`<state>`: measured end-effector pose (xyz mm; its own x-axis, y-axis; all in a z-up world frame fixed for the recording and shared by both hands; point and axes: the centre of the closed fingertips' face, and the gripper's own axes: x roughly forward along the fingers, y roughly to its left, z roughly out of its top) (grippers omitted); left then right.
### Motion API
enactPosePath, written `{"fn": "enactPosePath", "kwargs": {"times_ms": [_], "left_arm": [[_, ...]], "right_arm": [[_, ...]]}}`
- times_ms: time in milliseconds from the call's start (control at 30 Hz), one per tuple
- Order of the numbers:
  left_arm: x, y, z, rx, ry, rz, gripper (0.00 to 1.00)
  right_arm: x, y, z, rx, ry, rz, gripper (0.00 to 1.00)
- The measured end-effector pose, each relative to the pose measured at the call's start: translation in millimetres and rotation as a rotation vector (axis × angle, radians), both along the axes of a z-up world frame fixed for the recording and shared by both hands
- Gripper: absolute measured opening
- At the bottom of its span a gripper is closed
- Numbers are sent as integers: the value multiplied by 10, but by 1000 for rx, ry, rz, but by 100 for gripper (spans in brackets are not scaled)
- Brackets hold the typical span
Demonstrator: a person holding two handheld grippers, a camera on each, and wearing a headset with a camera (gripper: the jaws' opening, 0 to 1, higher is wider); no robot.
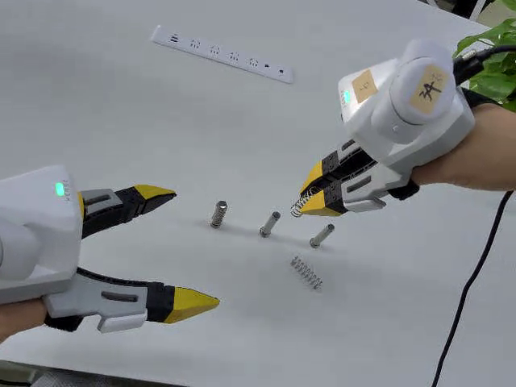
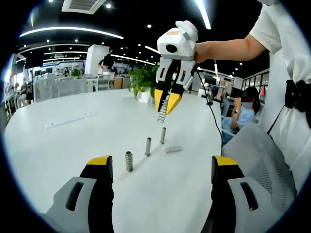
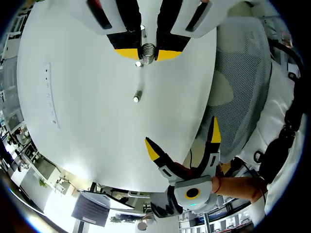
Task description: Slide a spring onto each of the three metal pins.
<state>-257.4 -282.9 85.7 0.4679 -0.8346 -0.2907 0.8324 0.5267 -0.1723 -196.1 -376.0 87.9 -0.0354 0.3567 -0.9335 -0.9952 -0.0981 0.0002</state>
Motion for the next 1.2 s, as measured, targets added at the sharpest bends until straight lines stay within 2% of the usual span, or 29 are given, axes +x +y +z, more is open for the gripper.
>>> {"fn": "enactPosePath", "kwargs": {"times_ms": [200,367,700,1200], "left_arm": [[43,36,-17,-19,8,13,85],[64,62,-25,-30,8,25,88],[69,74,-40,-44,16,27,87],[58,39,-49,-56,28,18,87]], "right_arm": [[105,36,-154,-19,6,-6,7],[117,81,-237,-27,16,-5,7],[77,117,-321,-43,31,-10,7],[100,109,-406,-54,47,-7,7]]}}
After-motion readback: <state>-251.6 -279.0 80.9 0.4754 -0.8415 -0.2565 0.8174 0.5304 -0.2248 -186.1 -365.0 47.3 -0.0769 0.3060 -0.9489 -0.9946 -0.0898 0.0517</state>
